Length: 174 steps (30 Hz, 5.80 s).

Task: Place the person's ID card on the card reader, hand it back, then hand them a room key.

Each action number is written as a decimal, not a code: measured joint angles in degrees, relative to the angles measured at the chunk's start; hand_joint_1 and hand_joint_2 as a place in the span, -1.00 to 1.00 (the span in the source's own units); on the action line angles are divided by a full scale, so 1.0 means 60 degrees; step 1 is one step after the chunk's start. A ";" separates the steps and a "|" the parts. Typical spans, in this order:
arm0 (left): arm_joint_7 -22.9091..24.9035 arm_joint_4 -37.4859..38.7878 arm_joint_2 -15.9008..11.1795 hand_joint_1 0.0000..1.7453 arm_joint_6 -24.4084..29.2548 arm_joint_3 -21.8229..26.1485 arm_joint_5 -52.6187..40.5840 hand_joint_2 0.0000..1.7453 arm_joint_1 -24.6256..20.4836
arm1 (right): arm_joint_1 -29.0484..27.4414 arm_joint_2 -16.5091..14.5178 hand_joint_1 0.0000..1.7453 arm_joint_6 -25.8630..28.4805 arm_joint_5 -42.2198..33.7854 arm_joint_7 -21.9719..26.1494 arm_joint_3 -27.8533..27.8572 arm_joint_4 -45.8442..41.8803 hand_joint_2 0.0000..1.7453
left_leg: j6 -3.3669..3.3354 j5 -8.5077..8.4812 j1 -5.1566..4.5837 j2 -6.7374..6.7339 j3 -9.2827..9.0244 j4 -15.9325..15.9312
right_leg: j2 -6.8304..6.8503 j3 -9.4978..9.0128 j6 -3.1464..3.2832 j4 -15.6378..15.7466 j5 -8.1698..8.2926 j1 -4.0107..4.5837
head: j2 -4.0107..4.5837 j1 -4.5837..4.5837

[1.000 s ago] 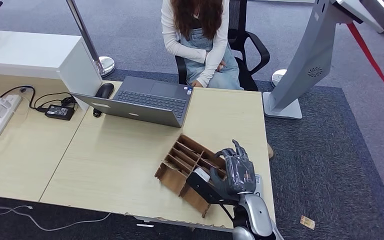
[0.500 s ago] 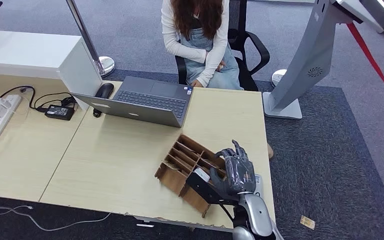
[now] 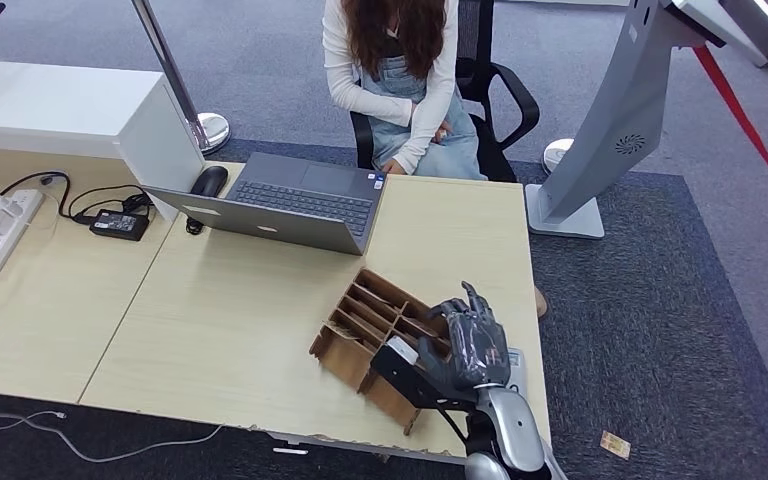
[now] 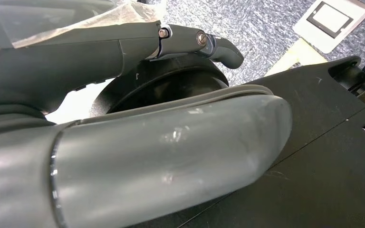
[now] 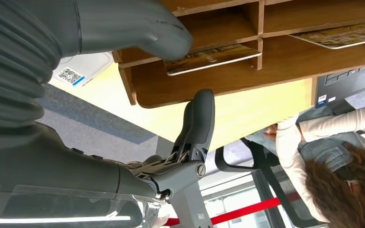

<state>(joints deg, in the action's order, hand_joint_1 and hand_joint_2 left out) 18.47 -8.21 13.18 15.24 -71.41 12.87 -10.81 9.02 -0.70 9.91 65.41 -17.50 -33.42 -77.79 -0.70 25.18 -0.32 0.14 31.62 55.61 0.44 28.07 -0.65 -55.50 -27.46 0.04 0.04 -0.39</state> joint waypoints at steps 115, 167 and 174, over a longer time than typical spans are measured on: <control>-0.0242 -0.0002 0.0000 -1.00 0.0204 0.0149 0.0098 -1.00 0.0034 | -0.0121 -0.0393 0.89 0.2053 -0.0839 0.1254 -0.0137 -0.4208 1.00 | 0.0000 0.0000 0.0001 -0.0001 -0.0009 0.0000 | -0.0002 -0.0004 0.0000 -0.0001 0.0000 0.0000 | 0.0000 0.0000; 0.0394 0.0002 0.0000 -1.00 0.0658 0.0171 0.0098 -1.00 0.0036 | 0.3714 -0.1032 1.00 0.1722 0.3698 -0.1047 -0.0080 0.0777 1.00 | 0.0002 -0.0004 0.0002 -0.0002 -0.0009 0.0000 | -0.0008 -0.0013 0.0001 -0.0005 0.0004 0.0003 | 0.0000 -0.0004; 0.0453 0.0002 0.0003 -1.00 0.0634 0.0168 0.0098 -1.00 0.0036 | 0.3726 -0.1026 1.00 0.1815 0.3770 -0.1182 -0.0052 0.1406 1.00 | 0.0002 -0.0004 0.0002 -0.0004 -0.0009 0.0001 | -0.0009 -0.0010 0.0001 -0.0005 0.0003 0.0002 | 0.0000 -0.0004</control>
<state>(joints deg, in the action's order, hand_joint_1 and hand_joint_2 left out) 21.18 -8.20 13.20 19.04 -70.40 13.46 -10.60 31.38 -6.86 20.80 88.03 -24.59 -33.73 -69.35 -0.69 25.16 -0.31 0.12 31.56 55.61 0.39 28.01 -0.65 -55.53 -27.44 0.05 0.04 -0.42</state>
